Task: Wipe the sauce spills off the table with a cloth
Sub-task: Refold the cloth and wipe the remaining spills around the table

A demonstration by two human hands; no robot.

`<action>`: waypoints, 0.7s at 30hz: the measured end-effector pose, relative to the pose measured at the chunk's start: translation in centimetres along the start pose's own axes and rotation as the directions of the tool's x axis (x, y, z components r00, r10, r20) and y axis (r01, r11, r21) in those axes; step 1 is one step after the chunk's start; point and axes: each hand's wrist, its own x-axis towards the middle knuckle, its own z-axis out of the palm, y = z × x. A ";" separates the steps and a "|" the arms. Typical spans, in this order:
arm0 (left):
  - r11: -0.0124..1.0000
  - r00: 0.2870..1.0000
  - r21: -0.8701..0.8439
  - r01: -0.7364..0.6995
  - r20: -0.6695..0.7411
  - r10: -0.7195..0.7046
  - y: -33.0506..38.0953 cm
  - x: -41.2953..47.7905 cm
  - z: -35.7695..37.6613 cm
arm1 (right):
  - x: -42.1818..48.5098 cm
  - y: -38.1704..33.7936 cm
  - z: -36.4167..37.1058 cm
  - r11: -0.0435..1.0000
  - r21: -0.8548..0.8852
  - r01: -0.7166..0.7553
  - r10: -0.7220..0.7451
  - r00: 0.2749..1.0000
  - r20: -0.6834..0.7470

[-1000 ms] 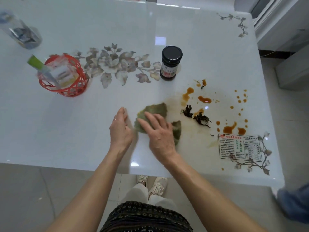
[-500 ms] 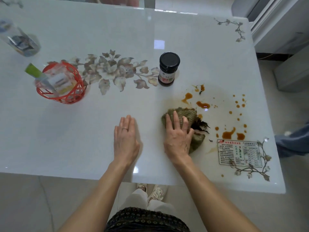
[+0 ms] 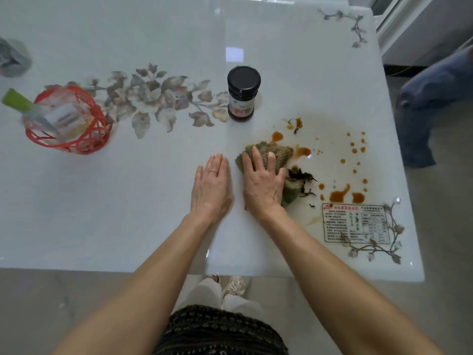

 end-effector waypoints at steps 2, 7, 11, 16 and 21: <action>1.000 1.000 0.010 0.005 0.012 -0.005 0.1 0.1 0.0 | 1.7 0.3 -0.4 0.999 0.010 0.036 -0.036 0.999 0.006; 1.000 0.999 0.015 0.002 0.034 -0.002 0.2 -0.1 0.3 | 4.9 1.5 -1.3 0.992 0.092 -0.087 0.077 0.991 0.109; 1.000 0.998 0.005 0.031 0.046 -0.031 0.6 0.0 0.5 | 3.2 0.7 -1.5 0.984 0.095 -0.153 0.137 0.978 0.158; 1.000 0.998 0.001 0.028 0.058 -0.028 0.6 0.6 0.0 | 4.4 1.7 -1.3 0.993 0.094 -0.066 0.059 0.995 0.078; 1.000 0.997 -0.006 0.018 0.074 -0.018 0.3 0.4 0.0 | 6.2 2.0 -2.5 0.975 0.125 -0.182 0.163 0.975 0.153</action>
